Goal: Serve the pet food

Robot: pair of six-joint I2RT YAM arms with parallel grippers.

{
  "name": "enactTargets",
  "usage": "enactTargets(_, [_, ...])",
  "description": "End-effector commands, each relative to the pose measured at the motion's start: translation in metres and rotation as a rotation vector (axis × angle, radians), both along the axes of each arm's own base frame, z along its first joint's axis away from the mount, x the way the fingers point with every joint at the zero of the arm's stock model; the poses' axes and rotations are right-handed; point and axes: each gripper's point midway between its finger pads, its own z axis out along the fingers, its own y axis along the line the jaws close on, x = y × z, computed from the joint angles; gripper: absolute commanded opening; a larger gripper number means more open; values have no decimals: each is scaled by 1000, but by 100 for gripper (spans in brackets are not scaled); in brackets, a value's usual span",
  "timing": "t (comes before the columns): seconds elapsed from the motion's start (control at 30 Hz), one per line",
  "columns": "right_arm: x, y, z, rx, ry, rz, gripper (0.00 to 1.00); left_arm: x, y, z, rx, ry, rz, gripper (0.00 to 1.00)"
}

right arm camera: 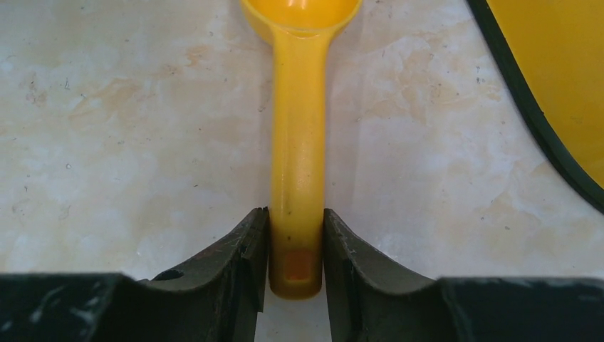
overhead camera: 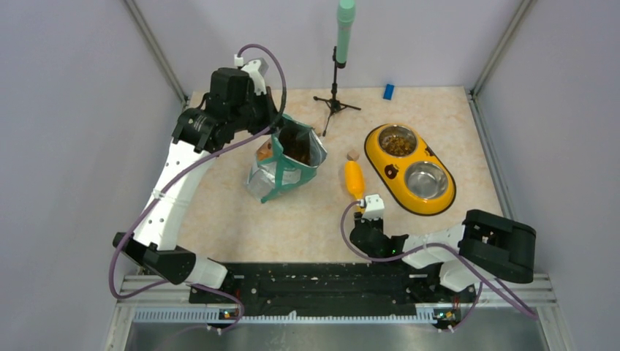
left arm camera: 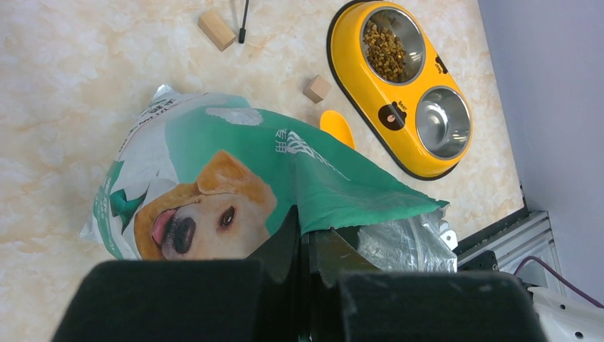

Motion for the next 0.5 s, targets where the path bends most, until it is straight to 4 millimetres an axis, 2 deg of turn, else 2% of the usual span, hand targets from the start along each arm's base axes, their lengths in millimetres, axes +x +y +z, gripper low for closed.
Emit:
enactTargets(0.0, [-2, -2, -7, -11, 32, 17, 33, -12, -5, 65, -129, -192, -30, 0])
enactTargets(0.1, [0, 1, -9, -10, 43, 31, 33, -13, -5, 64, -131, -191, -29, 0])
enactTargets(0.2, [2, 3, -17, -5, 74, 38, 39, -14, -5, 64, -134, -188, -30, 0])
enactTargets(0.27, [2, 3, -20, -11, 81, 37, 38, -14, -5, 64, -135, -188, -30, 0])
enactTargets(0.3, [2, 3, -21, -20, 80, 40, 32, -14, -5, 64, -137, -189, -30, 0])
enactTargets(0.37, [3, 5, -16, -41, 84, 51, 6, -15, -5, 63, -134, -187, -30, 0])
enactTargets(0.4, [4, 5, -10, -48, 85, 53, 0, -15, -4, 63, -133, -187, -28, 0])
enactTargets(0.47, [4, 7, 8, -35, 76, 59, 0, -14, -3, 61, -127, -186, -23, 0])
